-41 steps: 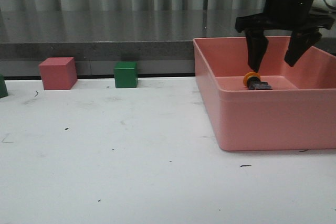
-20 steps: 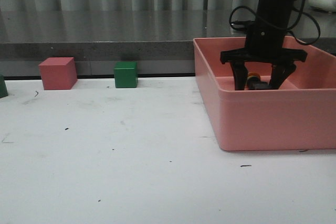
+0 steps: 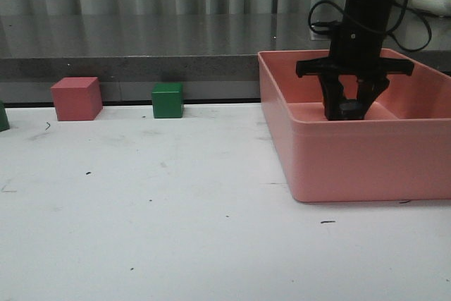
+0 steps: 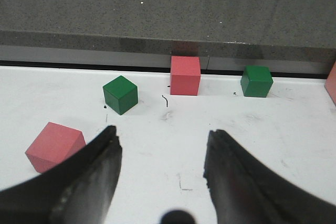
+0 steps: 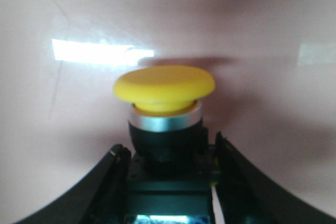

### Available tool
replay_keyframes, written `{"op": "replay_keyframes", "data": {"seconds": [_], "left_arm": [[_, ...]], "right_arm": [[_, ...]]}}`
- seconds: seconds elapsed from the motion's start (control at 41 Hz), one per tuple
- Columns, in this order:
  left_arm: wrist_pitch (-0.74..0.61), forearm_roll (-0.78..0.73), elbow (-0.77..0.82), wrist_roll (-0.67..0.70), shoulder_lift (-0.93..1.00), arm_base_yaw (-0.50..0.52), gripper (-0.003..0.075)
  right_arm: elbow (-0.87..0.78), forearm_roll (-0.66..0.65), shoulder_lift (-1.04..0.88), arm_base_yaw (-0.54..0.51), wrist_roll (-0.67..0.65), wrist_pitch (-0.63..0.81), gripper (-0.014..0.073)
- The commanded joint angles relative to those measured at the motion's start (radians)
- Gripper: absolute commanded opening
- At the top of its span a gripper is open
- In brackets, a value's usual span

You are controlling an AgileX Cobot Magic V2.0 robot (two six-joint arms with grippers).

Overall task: Place and stand button with both arms
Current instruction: 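Lower the right gripper into the pink bin and grasp the yellow button, then lift the button out of the bin and carry it toward the left gripper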

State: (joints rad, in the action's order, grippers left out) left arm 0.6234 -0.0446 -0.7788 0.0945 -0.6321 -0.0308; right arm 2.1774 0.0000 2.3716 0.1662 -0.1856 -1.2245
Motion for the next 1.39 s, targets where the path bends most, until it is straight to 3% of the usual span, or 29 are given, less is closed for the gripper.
{"op": "replay_keyframes", "data": {"seconds": [0.0, 0.488, 0.829, 1.098, 1.366], "left_arm": [[-0.072, -0.001, -0.033, 0.008, -0.005, 0.002, 0.0366], [-0.072, -0.001, -0.033, 0.008, -0.005, 0.002, 0.0366], [-0.072, -0.001, -0.033, 0.008, -0.005, 0.002, 0.0366], [-0.072, -0.001, -0.033, 0.008, -0.005, 0.002, 0.0366], [-0.072, -0.001, -0.033, 0.008, -0.005, 0.002, 0.0366]], "right_arm": [[0.038, -0.007, -0.134, 0.01, 0.004, -0.051, 0.0197], [0.037, -0.005, -0.413, 0.223, 0.001, -0.093, 0.0197], [0.037, 0.0, -0.461, 0.445, -0.129, -0.087, 0.0197], [-0.064, 0.0, -0.458, 0.574, -0.217, -0.008, 0.0197], [-0.266, 0.0, -0.458, 0.593, -0.394, 0.175, 0.0197]]}}
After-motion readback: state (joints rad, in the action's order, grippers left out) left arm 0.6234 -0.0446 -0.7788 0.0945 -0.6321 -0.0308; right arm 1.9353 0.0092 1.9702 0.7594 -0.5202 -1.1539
